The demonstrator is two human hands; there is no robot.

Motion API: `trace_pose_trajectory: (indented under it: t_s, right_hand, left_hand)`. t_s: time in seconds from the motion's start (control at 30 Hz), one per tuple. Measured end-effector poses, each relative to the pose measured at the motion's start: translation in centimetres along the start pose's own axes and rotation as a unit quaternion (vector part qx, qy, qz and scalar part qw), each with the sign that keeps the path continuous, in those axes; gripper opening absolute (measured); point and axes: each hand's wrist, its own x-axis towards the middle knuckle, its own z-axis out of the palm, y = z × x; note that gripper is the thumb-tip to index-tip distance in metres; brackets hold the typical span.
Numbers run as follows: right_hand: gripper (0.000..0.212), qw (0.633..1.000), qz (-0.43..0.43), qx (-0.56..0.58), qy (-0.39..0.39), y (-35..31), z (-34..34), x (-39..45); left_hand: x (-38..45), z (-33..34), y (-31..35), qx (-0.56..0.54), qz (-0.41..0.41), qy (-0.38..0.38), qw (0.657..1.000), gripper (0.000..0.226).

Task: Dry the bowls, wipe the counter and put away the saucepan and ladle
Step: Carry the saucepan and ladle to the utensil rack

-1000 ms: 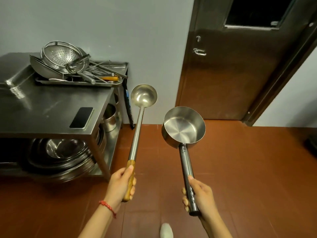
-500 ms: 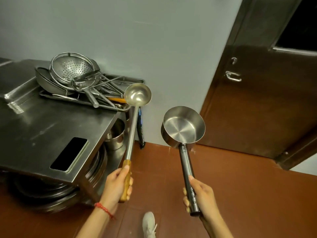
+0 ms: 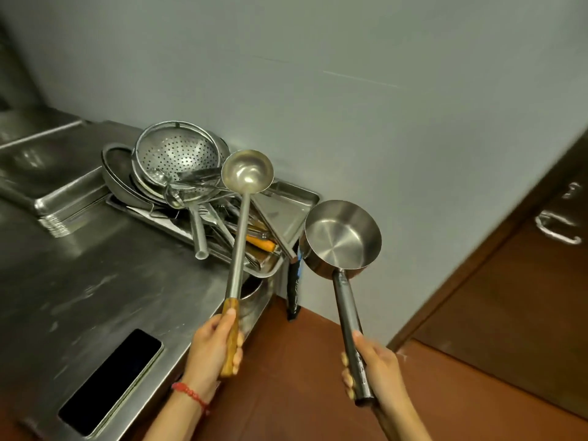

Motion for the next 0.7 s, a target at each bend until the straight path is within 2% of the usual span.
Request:
trace_pose_trajectory:
  t_s: [0.27,0.57,0.7]
  right_hand:
    - [0.046,0.994,0.035,-0.052,-0.085,-5.6,1.6,12.4]
    - [0.035,0.98,0.03,-0.089,-0.176,-13.0,3.2,24.9]
    - [0.034,0.972,0.024,-0.115,-0.205,-14.6,3.7,28.4]
  left_hand:
    - [7.2,1.9,2.4,-0.051,0.009,0.093,0.994,0.028]
    - [15.2,5.8,4.6,-0.098,0.014,0.209,0.973,0.03]
    - [18.2,7.1,5.0,-0.121,0.004,0.233,0.965,0.031]
